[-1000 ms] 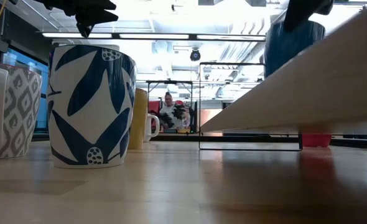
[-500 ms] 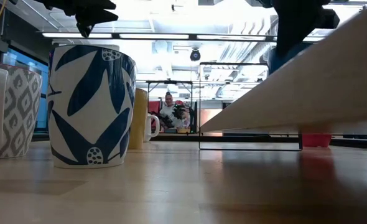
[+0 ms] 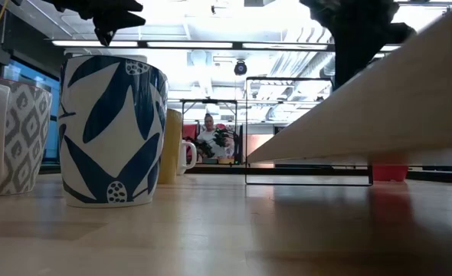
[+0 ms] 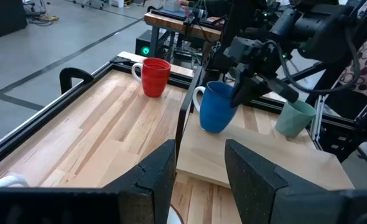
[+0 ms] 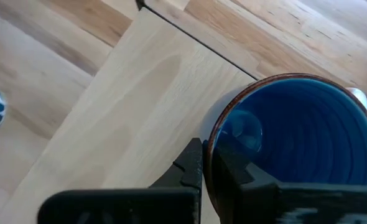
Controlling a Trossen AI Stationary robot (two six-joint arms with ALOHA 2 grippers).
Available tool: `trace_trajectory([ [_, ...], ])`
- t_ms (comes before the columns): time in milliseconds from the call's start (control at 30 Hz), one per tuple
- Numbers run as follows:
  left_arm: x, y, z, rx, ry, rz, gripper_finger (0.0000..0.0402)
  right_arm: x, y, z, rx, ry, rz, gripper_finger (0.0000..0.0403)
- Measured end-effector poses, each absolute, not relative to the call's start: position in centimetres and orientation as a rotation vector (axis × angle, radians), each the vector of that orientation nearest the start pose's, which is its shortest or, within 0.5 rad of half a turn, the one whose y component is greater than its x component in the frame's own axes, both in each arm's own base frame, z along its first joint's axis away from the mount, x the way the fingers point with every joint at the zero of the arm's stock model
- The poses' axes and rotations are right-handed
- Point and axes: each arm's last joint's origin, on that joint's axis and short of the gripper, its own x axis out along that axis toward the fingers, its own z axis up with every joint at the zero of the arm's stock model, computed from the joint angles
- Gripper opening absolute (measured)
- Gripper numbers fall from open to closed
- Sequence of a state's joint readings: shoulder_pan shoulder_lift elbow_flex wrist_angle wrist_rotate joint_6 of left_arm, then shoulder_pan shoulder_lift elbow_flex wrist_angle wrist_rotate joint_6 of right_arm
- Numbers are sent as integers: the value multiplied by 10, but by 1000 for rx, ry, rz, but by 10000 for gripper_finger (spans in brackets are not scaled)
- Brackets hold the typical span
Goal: Place coffee mugs
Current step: Put the blue mug on the shelf
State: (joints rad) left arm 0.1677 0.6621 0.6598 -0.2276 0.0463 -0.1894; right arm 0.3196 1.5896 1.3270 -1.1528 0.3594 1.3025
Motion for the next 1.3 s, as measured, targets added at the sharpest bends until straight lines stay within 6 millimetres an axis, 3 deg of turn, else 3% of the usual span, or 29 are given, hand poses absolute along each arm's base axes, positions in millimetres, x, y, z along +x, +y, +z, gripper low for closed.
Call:
trace_trajectory([
  [1300, 149, 23, 303, -190, 221, 107, 129, 287, 81, 264, 652, 1063, -813, 1],
])
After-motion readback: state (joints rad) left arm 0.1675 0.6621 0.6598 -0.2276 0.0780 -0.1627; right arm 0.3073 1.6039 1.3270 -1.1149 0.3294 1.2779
